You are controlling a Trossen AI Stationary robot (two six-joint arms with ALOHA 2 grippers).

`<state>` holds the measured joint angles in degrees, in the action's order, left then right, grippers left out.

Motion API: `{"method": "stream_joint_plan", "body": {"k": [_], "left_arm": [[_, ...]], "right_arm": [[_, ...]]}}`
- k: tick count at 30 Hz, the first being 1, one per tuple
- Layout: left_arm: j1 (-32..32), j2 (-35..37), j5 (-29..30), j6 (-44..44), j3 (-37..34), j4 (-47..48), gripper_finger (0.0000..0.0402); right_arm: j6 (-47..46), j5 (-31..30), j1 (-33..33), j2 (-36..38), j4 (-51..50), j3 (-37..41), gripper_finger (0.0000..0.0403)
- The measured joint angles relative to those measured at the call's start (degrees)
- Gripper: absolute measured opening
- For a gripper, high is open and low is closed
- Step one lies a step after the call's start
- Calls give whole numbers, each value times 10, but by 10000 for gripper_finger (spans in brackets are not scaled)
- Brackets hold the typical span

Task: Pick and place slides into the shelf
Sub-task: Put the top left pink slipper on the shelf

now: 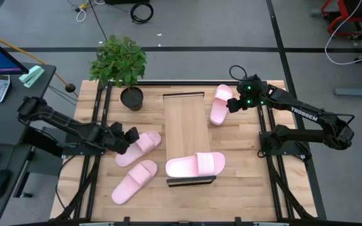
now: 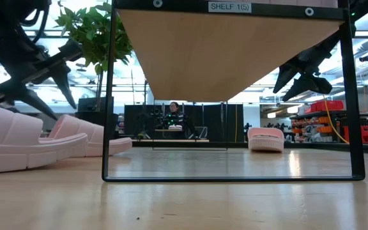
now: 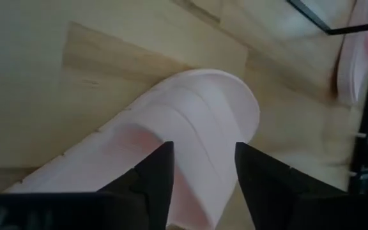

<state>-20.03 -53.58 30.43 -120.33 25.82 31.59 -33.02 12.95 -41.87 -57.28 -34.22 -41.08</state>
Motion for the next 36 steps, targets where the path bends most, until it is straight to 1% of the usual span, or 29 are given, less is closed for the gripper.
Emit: {"method": "stream_joint_plan", "body": {"k": [7, 14, 19, 23, 28, 36], "left_arm": [[-10, -36, -47, 9, 0, -31, 209], [-24, -53, -48, 9, 0, -35, 236], [-24, -70, -47, 15, 0, -35, 240], [-23, -93, -45, 52, 0, -42, 232], [-23, -113, -63, -4, 1, -48, 228], [-22, -120, -55, -5, 1, -53, 246]], "right_arm": [[-5, 0, 0, 0, 0, 0, 183], [-5, 0, 0, 0, 0, 0, 183], [-5, 0, 0, 0, 0, 0, 183], [-5, 0, 0, 0, 0, 0, 183], [-4, 0, 0, 0, 0, 0, 183], [-3, 0, 0, 0, 0, 0, 183]]}}
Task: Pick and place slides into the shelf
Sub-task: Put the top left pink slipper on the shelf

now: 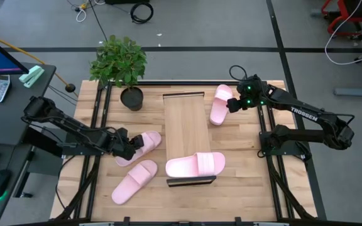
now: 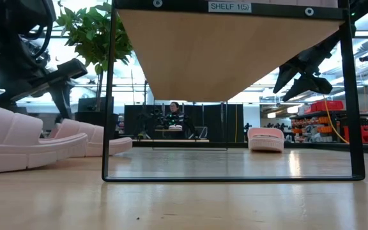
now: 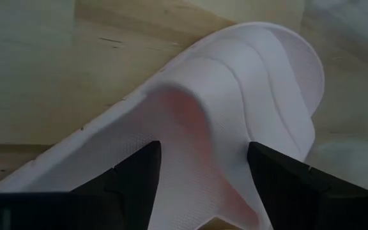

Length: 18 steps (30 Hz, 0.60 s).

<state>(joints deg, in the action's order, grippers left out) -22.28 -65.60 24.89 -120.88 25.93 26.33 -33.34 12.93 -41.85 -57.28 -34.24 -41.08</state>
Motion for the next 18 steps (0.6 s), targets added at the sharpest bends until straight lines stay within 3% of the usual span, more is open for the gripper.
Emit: {"method": "stream_joint_plan", "body": {"k": [18], "left_arm": [[35, 0, 37, -7, -1, -4, 217]], "right_arm": [[0, 0, 0, 0, 0, 0, 183]]}}
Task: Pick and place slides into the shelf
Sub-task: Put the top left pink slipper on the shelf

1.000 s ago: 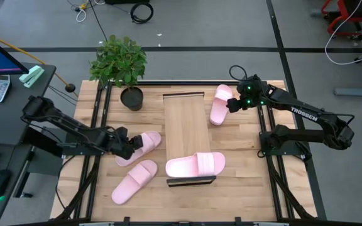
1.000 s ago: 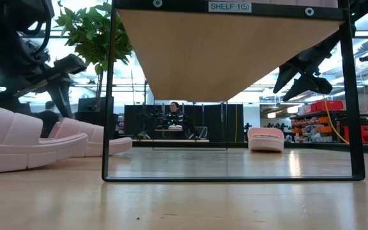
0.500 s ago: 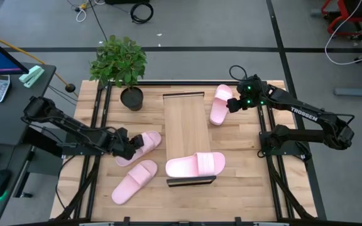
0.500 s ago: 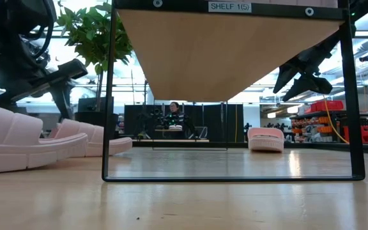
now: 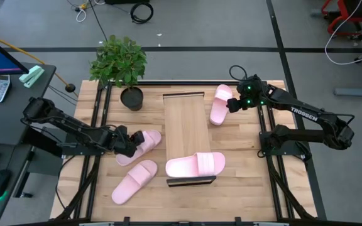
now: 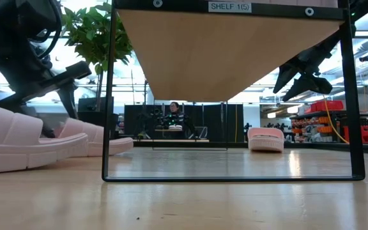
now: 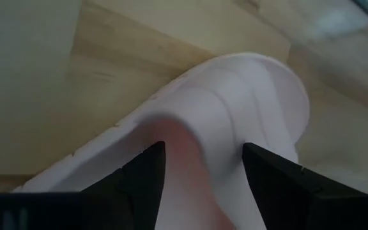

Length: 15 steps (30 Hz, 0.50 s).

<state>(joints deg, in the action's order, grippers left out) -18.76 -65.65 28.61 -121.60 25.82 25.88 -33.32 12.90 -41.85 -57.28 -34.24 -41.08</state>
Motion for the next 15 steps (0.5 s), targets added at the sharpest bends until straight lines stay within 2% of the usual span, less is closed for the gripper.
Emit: {"method": "stream_joint_plan", "body": {"k": [6, 15], "left_arm": [[0, 0, 26, 0, 0, -20, 215], [7, 0, 43, 8, 0, -18, 189]], "right_arm": [[0, 0, 0, 0, 0, 0, 183], [-1, 0, 0, 0, 0, 0, 183]]}}
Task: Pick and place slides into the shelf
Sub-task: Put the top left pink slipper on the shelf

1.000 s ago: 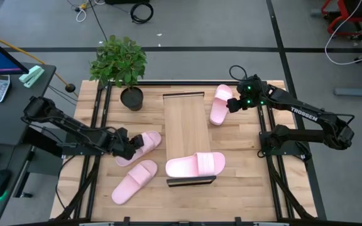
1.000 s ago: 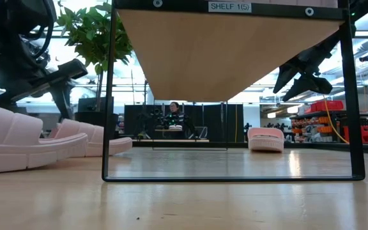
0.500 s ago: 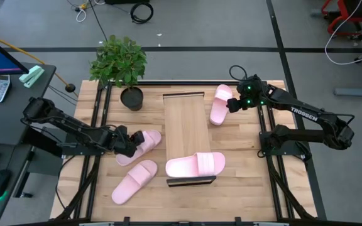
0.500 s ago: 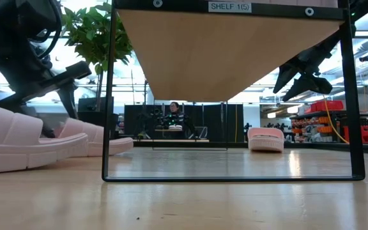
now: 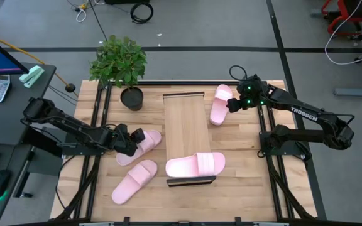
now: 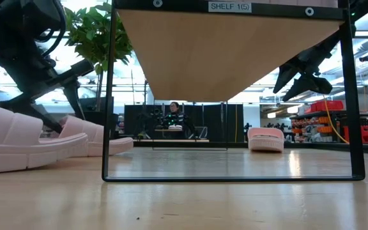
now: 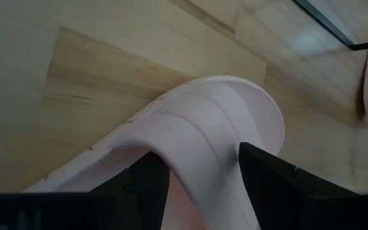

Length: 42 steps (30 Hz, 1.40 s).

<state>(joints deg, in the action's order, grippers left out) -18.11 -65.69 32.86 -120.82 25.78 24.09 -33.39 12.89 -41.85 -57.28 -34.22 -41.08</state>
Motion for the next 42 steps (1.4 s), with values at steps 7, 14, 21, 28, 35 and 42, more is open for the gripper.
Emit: {"method": "stream_joint_plan", "body": {"k": [7, 14, 21, 28, 35, 42], "left_arm": [[23, 0, 6, 30, 0, 2, 128], [35, 1, 14, 69, 0, -7, 17], [30, 9, 20, 108, 10, -31, 12], [21, 15, 16, 161, 66, 13, 12], [8, 17, 22, 196, 191, 256, 12], [-6, 17, 92, 211, 315, 393, 12]], "right_arm": [[0, 0, 0, 0, 0, 0, 183], [0, 0, 0, 0, 0, 0, 183], [5, 0, 0, 0, 0, 0, 183], [11, 0, 0, 0, -4, 0, 183], [22, 0, 0, 0, -11, 0, 183], [31, -7, 0, 0, -11, 0, 183]]}}
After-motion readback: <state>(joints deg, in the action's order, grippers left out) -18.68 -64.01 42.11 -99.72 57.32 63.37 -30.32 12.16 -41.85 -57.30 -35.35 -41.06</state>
